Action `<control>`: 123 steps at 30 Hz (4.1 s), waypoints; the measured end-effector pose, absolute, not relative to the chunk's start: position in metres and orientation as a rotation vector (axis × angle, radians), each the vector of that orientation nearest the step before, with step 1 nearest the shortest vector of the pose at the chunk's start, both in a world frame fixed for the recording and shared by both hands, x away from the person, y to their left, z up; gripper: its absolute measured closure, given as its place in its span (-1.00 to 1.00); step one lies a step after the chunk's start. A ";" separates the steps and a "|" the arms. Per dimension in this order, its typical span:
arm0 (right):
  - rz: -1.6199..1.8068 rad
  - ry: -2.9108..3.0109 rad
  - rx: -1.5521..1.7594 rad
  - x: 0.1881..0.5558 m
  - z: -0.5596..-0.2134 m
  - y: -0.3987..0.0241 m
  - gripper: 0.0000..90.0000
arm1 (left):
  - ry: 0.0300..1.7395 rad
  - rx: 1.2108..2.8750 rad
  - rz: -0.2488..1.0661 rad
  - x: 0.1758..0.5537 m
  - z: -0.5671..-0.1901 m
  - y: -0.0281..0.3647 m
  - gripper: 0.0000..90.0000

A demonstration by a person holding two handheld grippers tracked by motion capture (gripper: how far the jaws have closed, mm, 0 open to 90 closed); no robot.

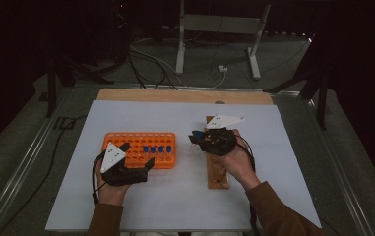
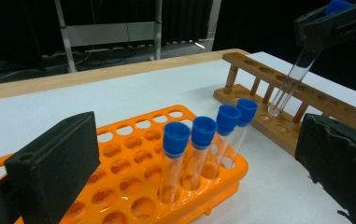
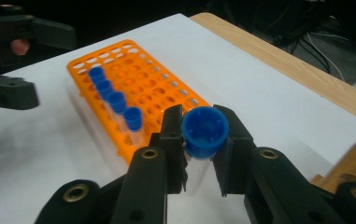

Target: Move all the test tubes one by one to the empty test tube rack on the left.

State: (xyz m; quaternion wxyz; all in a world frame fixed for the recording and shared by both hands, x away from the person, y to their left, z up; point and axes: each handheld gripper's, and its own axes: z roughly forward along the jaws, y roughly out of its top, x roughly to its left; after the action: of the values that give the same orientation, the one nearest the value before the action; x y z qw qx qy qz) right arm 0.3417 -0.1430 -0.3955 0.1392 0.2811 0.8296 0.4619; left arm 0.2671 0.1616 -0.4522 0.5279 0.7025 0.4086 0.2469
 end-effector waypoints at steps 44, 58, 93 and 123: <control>1.446 2.579 0.695 0.307 -0.395 -0.095 0.67 | 0.798 1.780 0.552 0.250 -0.454 0.094 0.24; 1.471 2.571 0.699 0.308 -0.398 -0.096 0.48 | 0.763 1.786 0.502 0.249 -0.455 0.093 0.73; 1.452 2.377 0.743 0.307 -0.393 -0.125 -1.00 | 0.806 1.752 0.531 0.252 -0.450 0.111 0.74; 1.449 2.281 0.851 0.310 -0.406 -0.165 -1.00 | 0.826 1.723 0.554 0.252 -0.441 0.132 0.74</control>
State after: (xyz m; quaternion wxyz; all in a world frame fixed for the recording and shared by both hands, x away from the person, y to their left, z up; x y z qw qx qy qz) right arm 0.3104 -0.1654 -0.4062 0.1533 0.2969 0.7956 0.5054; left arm 0.2521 0.1323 -0.4410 0.5448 0.7263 0.3482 0.2333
